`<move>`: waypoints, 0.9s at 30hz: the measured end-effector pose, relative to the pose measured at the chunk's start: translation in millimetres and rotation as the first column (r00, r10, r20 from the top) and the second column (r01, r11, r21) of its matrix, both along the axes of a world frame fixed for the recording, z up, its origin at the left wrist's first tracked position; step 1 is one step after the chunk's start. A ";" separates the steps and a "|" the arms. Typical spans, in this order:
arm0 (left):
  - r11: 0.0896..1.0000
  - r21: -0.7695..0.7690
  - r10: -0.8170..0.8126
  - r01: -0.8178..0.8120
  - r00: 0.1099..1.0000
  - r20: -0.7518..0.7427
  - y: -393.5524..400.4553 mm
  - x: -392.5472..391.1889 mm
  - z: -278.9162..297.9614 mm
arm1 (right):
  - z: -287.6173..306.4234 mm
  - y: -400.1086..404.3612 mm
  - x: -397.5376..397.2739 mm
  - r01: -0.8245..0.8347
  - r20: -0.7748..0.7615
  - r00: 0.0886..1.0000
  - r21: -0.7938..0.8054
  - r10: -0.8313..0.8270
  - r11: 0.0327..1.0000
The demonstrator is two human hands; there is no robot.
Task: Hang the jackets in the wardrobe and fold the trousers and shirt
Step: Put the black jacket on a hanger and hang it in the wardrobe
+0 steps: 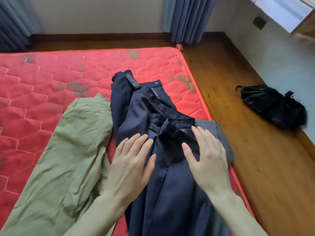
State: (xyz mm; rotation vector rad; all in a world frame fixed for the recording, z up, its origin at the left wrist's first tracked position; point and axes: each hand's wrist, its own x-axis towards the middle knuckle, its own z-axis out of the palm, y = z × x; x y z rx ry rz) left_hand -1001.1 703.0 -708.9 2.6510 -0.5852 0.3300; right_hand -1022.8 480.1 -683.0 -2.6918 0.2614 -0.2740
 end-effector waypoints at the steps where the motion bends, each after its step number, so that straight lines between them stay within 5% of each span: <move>1: 1.000 0.013 -0.004 0.004 1.000 -0.014 -4.5 6.3 -13.8 | -13.8 -2.9 10.8 -0.005 -0.047 0.999 -0.002 0.005 1.000; 10: 0.997 0.074 -0.022 0.033 0.990 -0.141 -23.6 5.5 -83.0 | -105.3 -22.8 45.2 0.041 -0.528 0.849 0.059 -0.004 0.997; 15: 0.991 0.102 -0.066 0.084 0.984 -0.163 -18.0 -15.6 -87.6 | -119.6 -25.9 36.5 -0.057 -0.294 0.955 -0.047 0.040 0.997; 19: 0.991 0.108 -0.064 0.084 0.983 -0.172 -14.0 -21.9 -83.8 | -107.2 -12.3 61.3 -0.050 -0.403 0.908 0.168 0.115 0.985; 23: 0.991 0.110 -0.057 0.079 0.980 -0.190 -6.0 -33.2 -73.1 | -98.8 24.2 26.1 -0.183 -0.255 0.946 0.095 0.202 0.978; 27: 0.992 0.108 -0.048 0.070 0.980 -0.194 5.9 -50.0 -60.5 | -89.2 46.8 -32.9 -0.206 -0.297 0.922 0.163 0.247 0.965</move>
